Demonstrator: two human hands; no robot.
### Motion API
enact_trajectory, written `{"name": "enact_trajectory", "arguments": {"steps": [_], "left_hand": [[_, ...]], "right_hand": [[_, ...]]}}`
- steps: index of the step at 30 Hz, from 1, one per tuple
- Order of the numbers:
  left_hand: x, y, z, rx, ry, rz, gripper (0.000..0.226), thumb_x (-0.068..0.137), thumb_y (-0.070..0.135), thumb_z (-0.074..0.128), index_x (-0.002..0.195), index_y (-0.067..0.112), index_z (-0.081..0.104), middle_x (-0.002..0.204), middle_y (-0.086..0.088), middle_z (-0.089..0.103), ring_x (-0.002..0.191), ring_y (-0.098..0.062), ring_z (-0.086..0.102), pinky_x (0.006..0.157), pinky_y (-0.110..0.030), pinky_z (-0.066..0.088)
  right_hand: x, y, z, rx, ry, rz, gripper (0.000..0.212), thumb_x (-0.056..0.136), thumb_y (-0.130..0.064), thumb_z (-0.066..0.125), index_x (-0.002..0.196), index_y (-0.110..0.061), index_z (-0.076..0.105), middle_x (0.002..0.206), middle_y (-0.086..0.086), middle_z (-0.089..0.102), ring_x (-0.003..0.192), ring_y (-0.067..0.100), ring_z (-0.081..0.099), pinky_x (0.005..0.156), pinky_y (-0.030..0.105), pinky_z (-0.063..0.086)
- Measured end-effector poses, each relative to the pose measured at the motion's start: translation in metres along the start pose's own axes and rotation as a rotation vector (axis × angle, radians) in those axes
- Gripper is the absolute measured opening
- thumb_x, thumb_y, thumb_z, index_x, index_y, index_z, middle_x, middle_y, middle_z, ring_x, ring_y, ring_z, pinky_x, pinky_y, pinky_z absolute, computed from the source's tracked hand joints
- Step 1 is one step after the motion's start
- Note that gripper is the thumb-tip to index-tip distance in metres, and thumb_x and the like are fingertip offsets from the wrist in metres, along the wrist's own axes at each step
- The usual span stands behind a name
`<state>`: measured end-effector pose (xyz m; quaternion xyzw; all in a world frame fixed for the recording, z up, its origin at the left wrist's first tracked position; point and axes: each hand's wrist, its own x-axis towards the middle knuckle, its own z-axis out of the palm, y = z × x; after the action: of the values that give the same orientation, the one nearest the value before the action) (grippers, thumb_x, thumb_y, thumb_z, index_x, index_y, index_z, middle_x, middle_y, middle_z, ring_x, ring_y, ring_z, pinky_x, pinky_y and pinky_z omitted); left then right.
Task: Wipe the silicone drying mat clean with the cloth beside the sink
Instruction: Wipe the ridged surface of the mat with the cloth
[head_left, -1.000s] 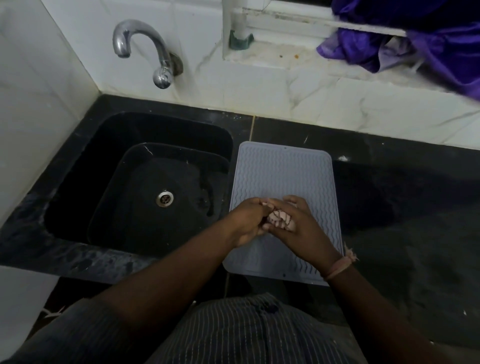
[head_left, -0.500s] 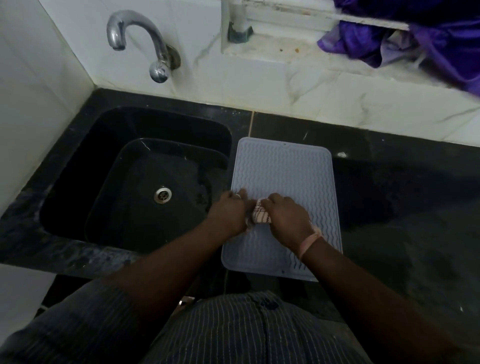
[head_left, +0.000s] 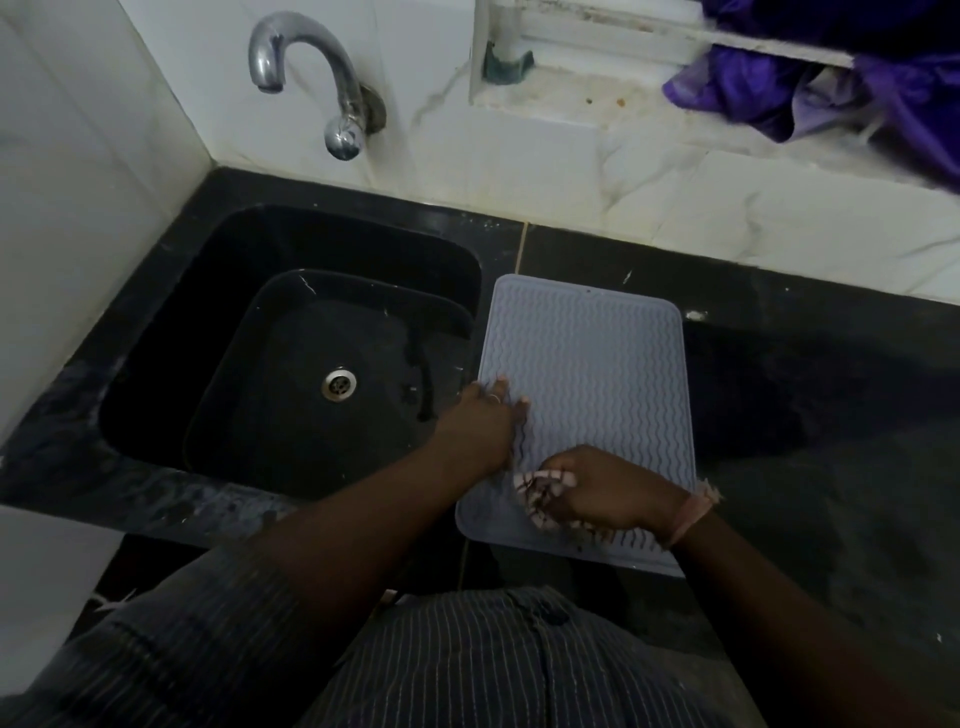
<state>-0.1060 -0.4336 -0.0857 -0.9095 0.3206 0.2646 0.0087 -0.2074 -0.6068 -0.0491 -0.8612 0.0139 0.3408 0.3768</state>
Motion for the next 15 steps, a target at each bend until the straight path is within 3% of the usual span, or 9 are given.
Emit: {"name": "enact_trajectory", "arguments": {"steps": [4, 7, 9, 13, 15], "left_hand": [[0.0, 0.002, -0.001, -0.02, 0.011, -0.009, 0.083, 0.093, 0.05, 0.063, 0.161, 0.031, 0.019, 0.17, -0.014, 0.004, 0.151, -0.046, 0.014, 0.12, -0.056, 0.029], [0.001, 0.003, -0.001, -0.021, 0.013, -0.011, 0.081, 0.095, 0.054, 0.059, 0.161, 0.031, 0.019, 0.17, -0.015, 0.004, 0.151, -0.046, 0.014, 0.12, -0.056, 0.027], [0.0, 0.002, 0.0, -0.035, 0.025, -0.012, 0.078, 0.096, 0.053, 0.057, 0.161, 0.031, 0.019, 0.17, -0.014, 0.005, 0.151, -0.045, 0.013, 0.121, -0.055, 0.026], [-0.002, 0.002, -0.001, -0.03, 0.025, -0.008, 0.08, 0.095, 0.045, 0.062, 0.161, 0.031, 0.018, 0.17, -0.013, 0.005, 0.151, -0.044, 0.013, 0.121, -0.055, 0.025], [-0.003, 0.002, -0.002, -0.03, 0.016, -0.013, 0.079, 0.096, 0.044, 0.06, 0.162, 0.032, 0.016, 0.17, -0.011, 0.004, 0.152, -0.043, 0.012, 0.122, -0.054, 0.024]], "right_hand": [[0.008, -0.007, -0.011, -0.145, 0.074, 0.116, 0.041, 0.084, -0.042, 0.079, 0.106, -0.015, 0.058, 0.099, 0.001, 0.065, 0.088, 0.017, 0.064, 0.075, 0.033, 0.054], [0.022, -0.004, 0.001, -0.381, 0.292, 0.071, 0.072, 0.077, -0.064, 0.076, 0.123, -0.014, 0.052, 0.121, 0.007, 0.052, 0.099, 0.026, 0.061, 0.083, 0.04, 0.055], [0.032, 0.002, 0.01, -0.497, 0.48, 0.088, 0.087, 0.075, -0.066, 0.074, 0.137, -0.012, 0.047, 0.133, 0.017, 0.044, 0.109, 0.035, 0.056, 0.085, 0.044, 0.054], [0.036, 0.001, 0.015, -0.652, 0.795, 0.031, 0.082, 0.071, -0.06, 0.078, 0.134, -0.013, 0.054, 0.117, 0.014, 0.06, 0.097, 0.035, 0.061, 0.073, 0.045, 0.053], [0.034, 0.005, 0.015, -0.688, 0.798, -0.063, 0.065, 0.078, -0.053, 0.075, 0.13, -0.017, 0.058, 0.117, 0.009, 0.063, 0.099, 0.033, 0.063, 0.082, 0.047, 0.052]]}}
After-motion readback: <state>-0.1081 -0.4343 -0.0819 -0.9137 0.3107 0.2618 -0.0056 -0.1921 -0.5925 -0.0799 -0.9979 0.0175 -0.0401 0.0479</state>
